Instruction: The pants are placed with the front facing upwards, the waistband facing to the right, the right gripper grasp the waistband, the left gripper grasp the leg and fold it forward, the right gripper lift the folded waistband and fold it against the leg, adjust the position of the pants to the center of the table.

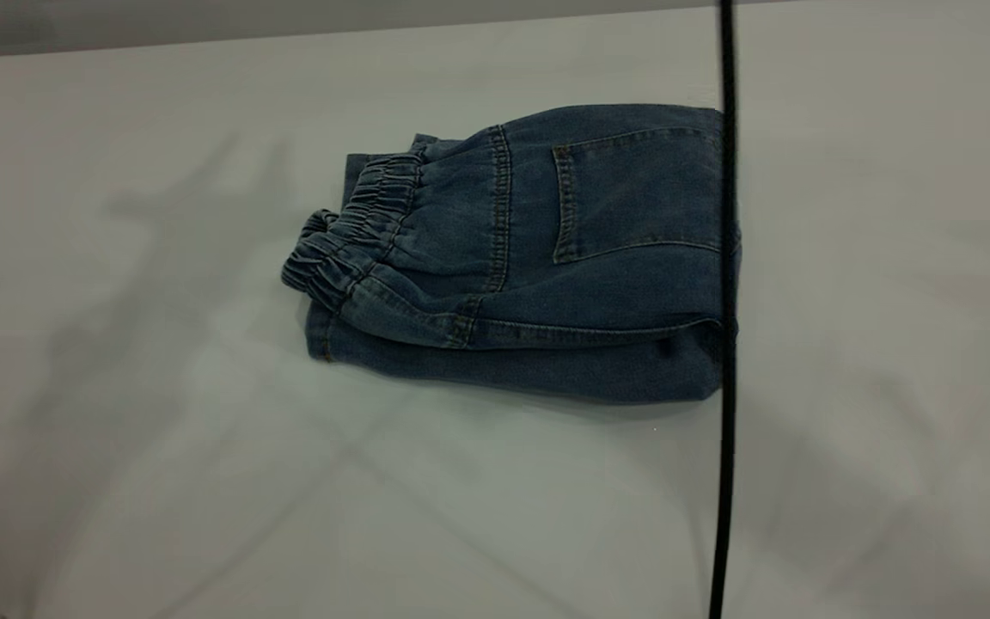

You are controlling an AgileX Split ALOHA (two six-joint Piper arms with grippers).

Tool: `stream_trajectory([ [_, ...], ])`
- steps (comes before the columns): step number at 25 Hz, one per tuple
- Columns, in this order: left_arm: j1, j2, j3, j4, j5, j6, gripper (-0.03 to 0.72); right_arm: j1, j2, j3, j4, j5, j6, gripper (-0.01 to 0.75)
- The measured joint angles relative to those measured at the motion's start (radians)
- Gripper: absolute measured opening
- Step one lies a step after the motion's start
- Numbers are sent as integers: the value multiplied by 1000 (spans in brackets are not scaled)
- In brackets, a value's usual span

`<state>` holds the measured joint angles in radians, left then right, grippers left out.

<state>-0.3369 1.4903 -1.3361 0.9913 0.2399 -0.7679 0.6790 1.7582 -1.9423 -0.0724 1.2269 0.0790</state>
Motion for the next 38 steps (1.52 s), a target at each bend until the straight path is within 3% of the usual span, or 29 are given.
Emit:
stream_trajectory([
  [9, -83, -142, 1, 1, 64, 44, 347, 0, -425, 338, -65, -7, -15, 436],
  [14, -87, -219, 2, -5, 72, 85, 347, 0, -689, 568, -110, -112, -11, 436],
  [22, -105, -353, 163, -2, 13, 91, 344, -1, -1137, 947, -180, -192, 107, 436],
  [27, -196, -446, 344, -3, 119, 200, 342, -1, -1403, 1205, -166, -229, 218, 436],
  [31, -301, -541, 473, -57, 154, 227, 342, -1, -1585, 1367, -131, -237, 203, 436],
  [38, -491, -716, 559, -306, 401, 334, 342, -1, -1721, 1435, -41, -128, 86, 436],
])
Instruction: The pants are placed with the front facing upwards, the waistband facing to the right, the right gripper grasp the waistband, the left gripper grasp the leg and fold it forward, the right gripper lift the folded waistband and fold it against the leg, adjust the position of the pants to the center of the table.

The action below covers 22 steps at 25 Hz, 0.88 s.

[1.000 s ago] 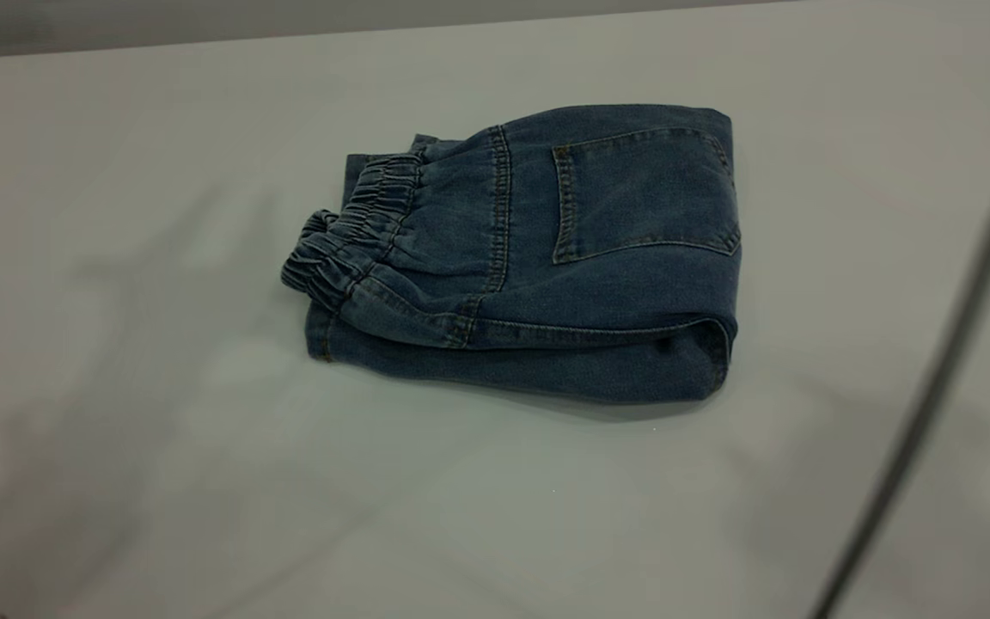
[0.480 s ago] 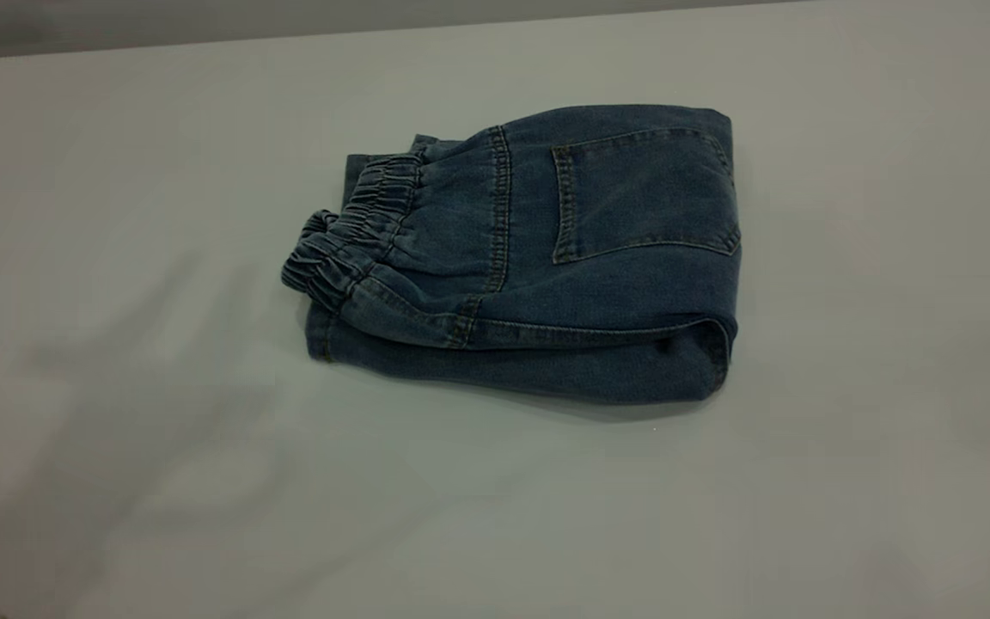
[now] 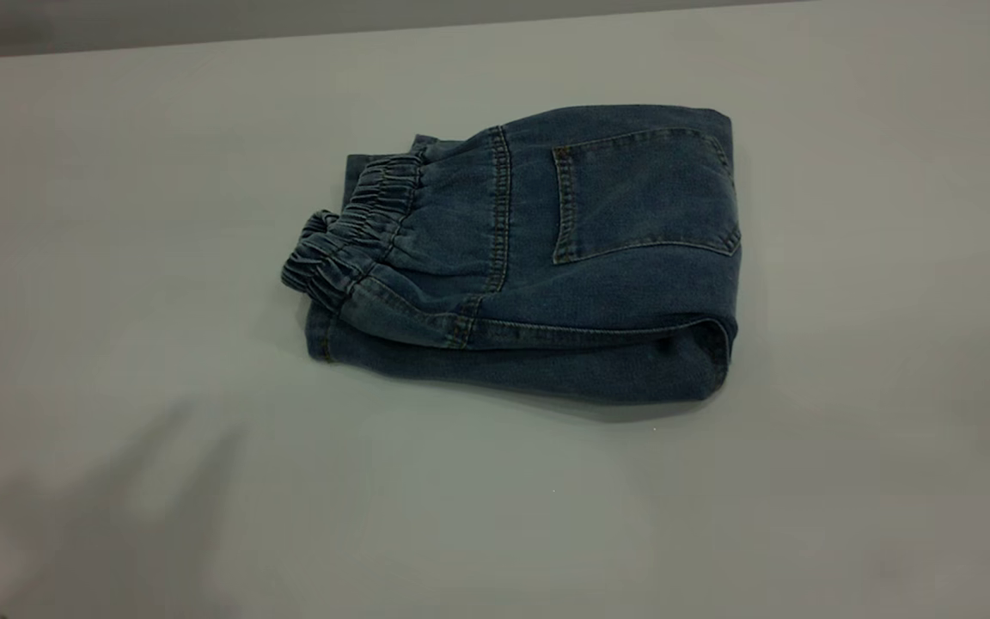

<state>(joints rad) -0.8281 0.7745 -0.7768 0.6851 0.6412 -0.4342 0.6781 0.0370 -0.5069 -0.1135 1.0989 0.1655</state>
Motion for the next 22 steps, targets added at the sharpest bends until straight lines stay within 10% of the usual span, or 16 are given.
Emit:
stream_trajectory([
  [15, -85, -220, 207, -647, 352, 393, 341, 0, 4, 0, 35, -33, -48, 390],
  [22, -82, -426, 272, -690, 442, 394, 335, 0, 4, 0, 35, -33, -48, 387],
])
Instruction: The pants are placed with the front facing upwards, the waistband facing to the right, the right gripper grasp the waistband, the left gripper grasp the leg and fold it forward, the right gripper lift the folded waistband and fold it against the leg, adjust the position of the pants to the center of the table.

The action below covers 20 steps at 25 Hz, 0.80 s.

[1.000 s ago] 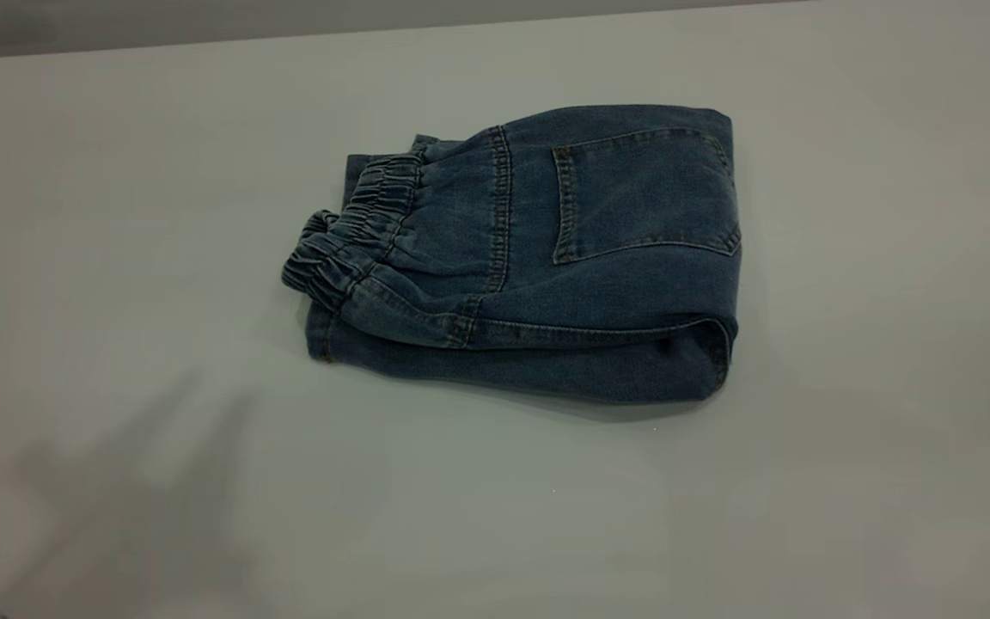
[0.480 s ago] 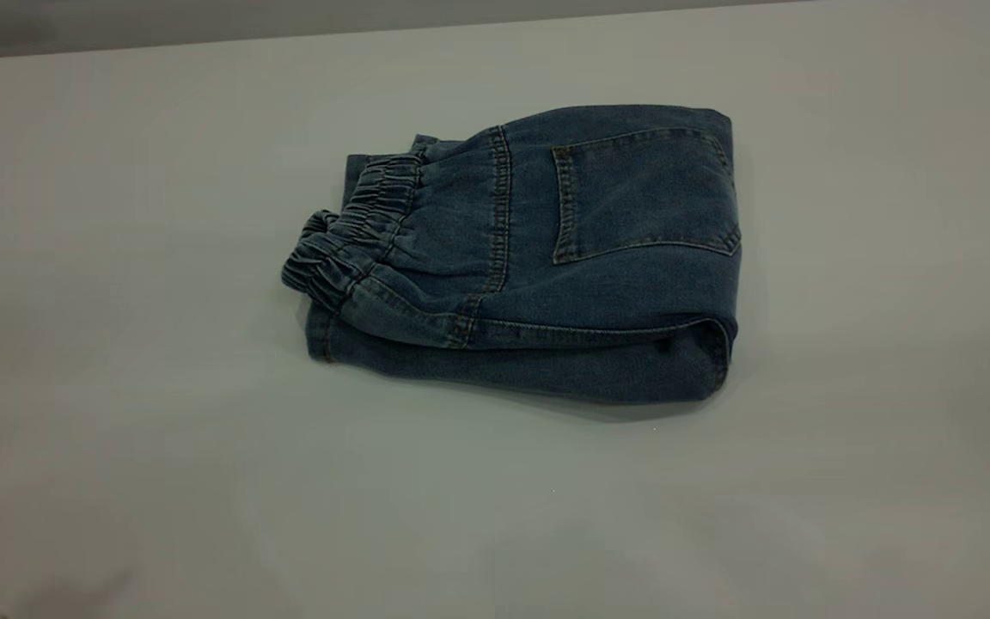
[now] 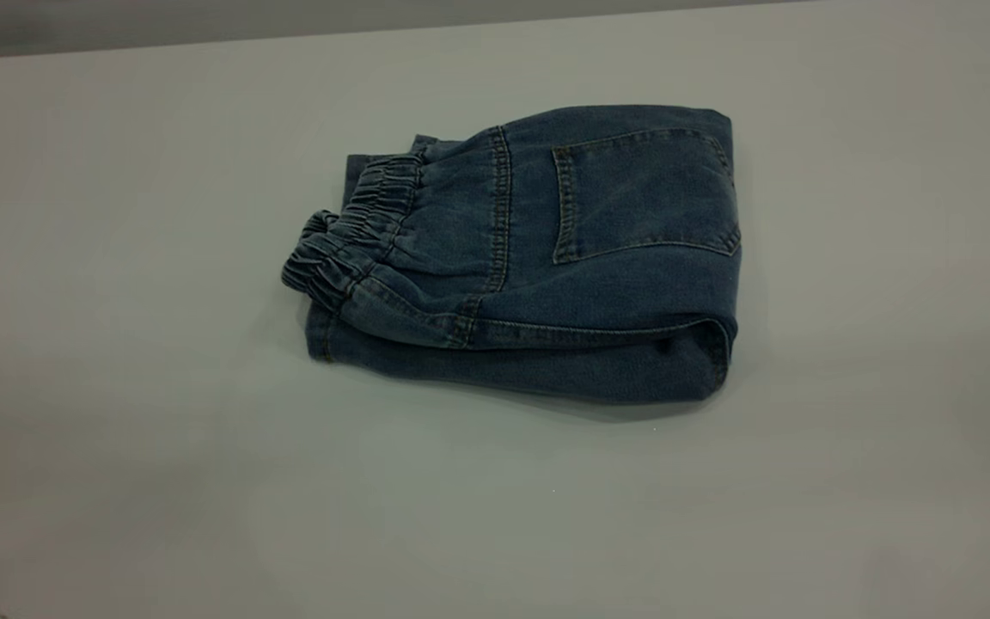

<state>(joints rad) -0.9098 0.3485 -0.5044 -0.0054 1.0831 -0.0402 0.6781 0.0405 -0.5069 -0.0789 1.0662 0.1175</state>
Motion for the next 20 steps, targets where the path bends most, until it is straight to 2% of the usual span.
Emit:
stream_trajectory([
  [6, 0, -224, 0, -3, 2, -1, 312, -5, 0, 0, 1, 1, 0, 387],
  [9, 0, -319, 0, -3, 2, -1, 311, -69, 0, 0, 7, 1, 0, 387],
  [17, 0, -350, 0, 5, -5, 1, 309, -460, -18, 0, 3, 1, 0, 387],
  [20, 3, -349, 0, 5, -5, 1, 309, -567, -42, -1, 3, 2, 0, 387],
])
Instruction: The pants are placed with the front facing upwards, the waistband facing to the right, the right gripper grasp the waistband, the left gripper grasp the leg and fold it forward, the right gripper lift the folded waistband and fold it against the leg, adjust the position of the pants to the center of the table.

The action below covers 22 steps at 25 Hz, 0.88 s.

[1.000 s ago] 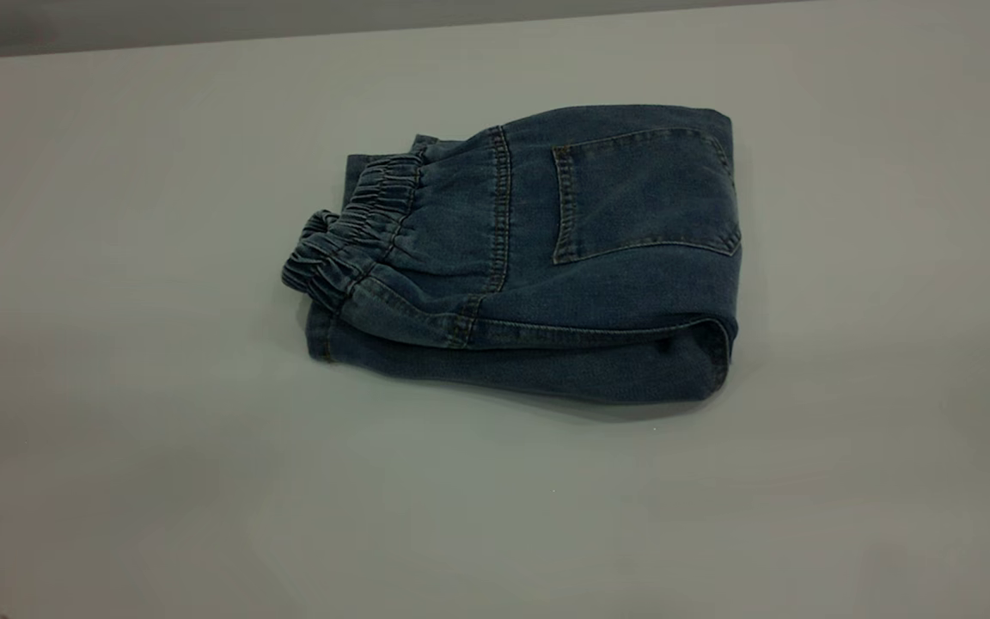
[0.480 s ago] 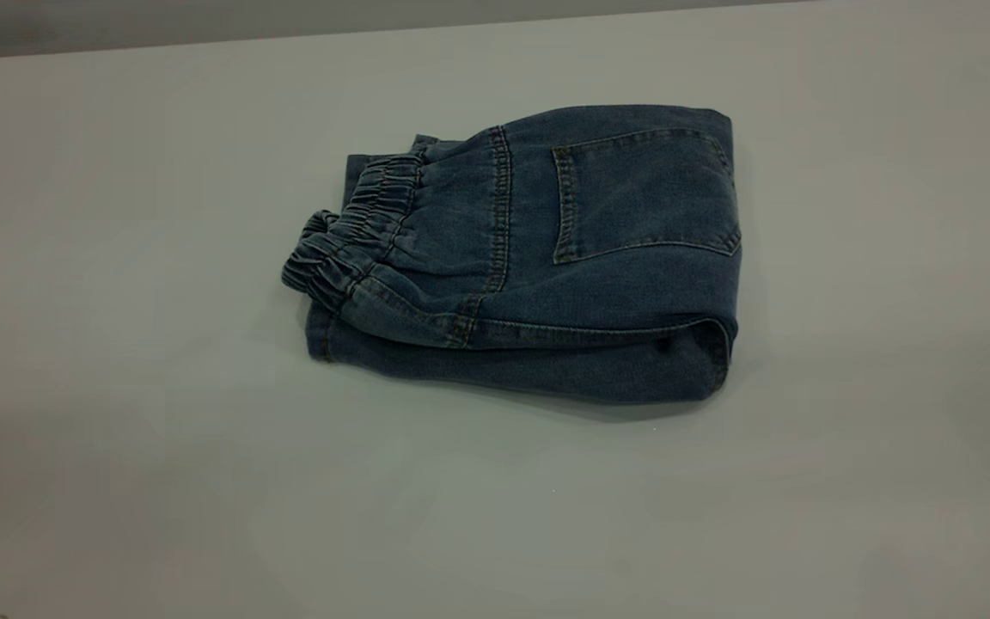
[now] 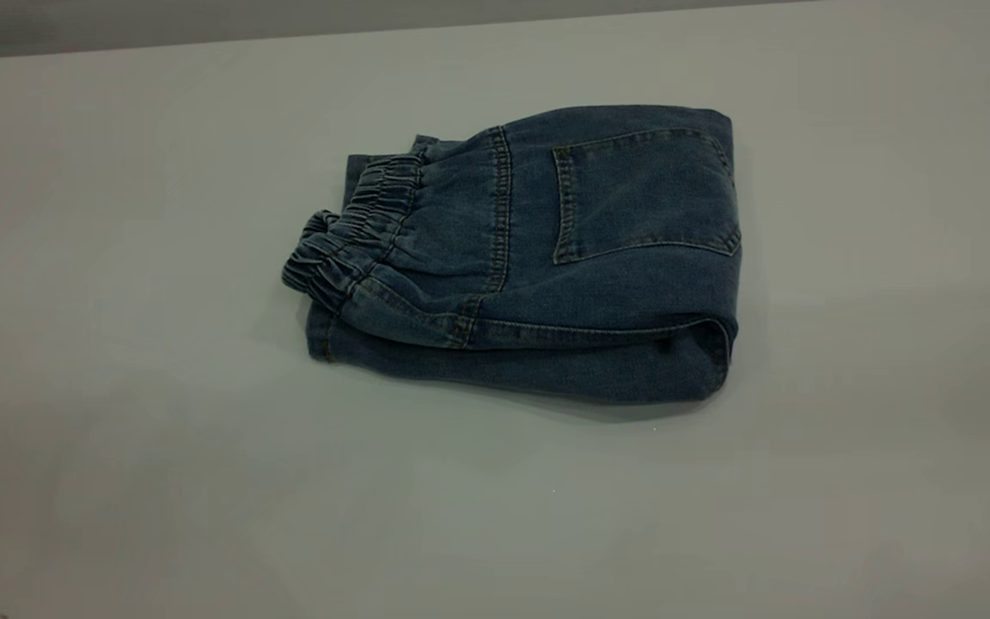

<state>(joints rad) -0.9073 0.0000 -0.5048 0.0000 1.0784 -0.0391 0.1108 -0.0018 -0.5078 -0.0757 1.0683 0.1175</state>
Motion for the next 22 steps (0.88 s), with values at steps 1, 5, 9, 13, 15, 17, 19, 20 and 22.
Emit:
stream_trajectory([
  [1, 11, 0, 0, 0, 0, 1, 309, -23, 0, 0, 0, 1, 0, 387],
  [5, 127, 0, 0, 0, 0, 5, 309, -41, 2, 0, 0, 1, 0, 387],
  [9, 358, 0, 1, 0, 0, 5, 309, -41, 2, 0, 0, 0, 0, 387],
  [13, 604, 0, 1, 0, 0, 5, 309, -41, 2, 1, 0, 0, 0, 387],
  [15, 708, 0, 1, 0, 0, 5, 309, -40, 2, 1, 0, -1, 0, 387],
  [17, 777, 0, 1, 0, 0, 5, 309, -40, 2, 1, 0, -1, 0, 387],
  [19, 816, 0, 1, 0, 0, 5, 309, -40, 2, 1, 0, -1, 0, 387],
  [20, 826, 0, 1, 0, 0, 5, 309, -40, 2, 1, 0, -1, 0, 387],
  [22, 826, 0, 1, 0, 0, 5, 309, -40, 2, 1, 0, -1, 1, 387],
])
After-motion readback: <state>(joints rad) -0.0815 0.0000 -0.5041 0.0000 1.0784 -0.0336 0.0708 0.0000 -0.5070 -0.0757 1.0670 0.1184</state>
